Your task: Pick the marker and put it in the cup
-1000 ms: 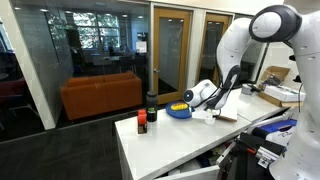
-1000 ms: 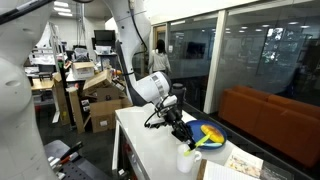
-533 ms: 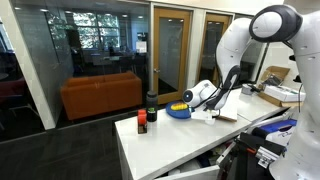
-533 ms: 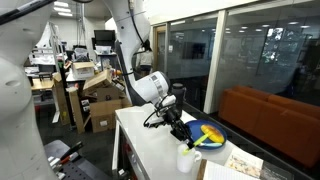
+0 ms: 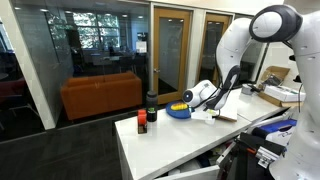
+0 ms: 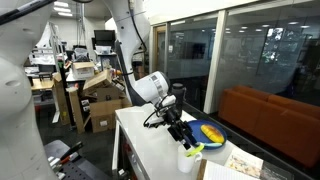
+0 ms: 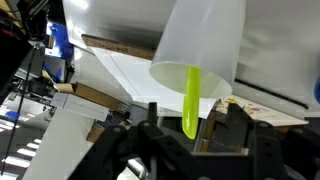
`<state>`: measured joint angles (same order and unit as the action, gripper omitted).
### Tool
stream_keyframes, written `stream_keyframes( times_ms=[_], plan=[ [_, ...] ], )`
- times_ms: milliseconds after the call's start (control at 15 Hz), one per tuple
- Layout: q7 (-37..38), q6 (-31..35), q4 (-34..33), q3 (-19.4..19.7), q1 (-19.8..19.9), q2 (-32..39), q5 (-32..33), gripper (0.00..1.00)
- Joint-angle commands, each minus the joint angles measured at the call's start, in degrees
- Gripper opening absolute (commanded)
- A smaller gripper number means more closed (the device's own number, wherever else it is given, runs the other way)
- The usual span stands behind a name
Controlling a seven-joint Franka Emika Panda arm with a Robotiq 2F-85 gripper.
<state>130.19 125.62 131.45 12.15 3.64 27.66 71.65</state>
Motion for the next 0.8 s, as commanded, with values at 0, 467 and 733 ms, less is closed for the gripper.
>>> stream_keyframes(
  times_ms=[0, 467, 733],
  plan=[
    [0.8, 1.0, 0.1, -1.3, 2.0, -0.4, 1.6, 0.98],
    [-4.6, 3.6, 1.1, -1.6, 4.0, -4.3, -1.8, 1.0],
    [-9.3, 3.4, 1.3, -1.7, 4.7, -6.5, -6.0, 1.0]
  ],
)
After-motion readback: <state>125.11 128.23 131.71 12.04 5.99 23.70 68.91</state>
